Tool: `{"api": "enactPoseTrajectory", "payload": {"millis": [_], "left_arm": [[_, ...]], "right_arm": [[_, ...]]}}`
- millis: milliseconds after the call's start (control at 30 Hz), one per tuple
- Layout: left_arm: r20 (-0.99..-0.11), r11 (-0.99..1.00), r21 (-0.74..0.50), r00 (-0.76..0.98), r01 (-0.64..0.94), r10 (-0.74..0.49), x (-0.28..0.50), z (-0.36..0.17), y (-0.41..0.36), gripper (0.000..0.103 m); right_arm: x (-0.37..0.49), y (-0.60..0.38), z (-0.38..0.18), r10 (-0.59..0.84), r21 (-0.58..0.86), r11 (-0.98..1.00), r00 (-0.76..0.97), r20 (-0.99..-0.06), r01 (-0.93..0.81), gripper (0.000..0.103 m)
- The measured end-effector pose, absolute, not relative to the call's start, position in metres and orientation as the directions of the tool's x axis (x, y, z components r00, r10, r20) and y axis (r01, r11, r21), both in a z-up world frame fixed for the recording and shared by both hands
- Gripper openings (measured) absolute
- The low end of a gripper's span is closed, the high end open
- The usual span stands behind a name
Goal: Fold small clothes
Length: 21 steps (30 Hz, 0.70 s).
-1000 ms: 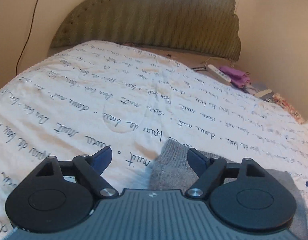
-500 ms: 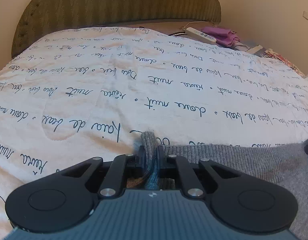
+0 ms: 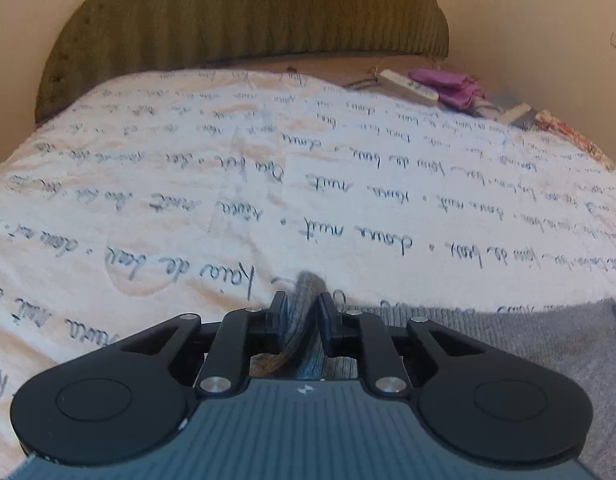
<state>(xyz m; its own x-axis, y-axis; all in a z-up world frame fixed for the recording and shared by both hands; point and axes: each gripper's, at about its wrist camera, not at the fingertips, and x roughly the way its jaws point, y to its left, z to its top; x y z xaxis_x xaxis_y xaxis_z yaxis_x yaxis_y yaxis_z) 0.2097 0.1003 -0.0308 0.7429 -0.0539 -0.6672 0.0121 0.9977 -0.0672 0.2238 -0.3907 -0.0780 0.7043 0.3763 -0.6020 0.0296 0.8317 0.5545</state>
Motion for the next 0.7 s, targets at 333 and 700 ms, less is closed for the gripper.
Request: {"api": "enactPoseTrajectory", "payload": {"millis": [333,700], "left_arm": [[-0.686,0.992,0.002,0.722,0.124,-0.089,0.210,-0.055,0.039,0.048],[-0.617,0.996,0.059,0.787,0.074,-0.022,0.197,-0.070,0.052,0.057]], "right_arm": [[0.203,-0.291,-0.047,0.373,0.348,0.915,0.753,-0.542,-0.203,0.064],[0.201,-0.286,-0.085,0.211,0.147,0.977,0.755,-0.621,-0.152,0.063]]}}
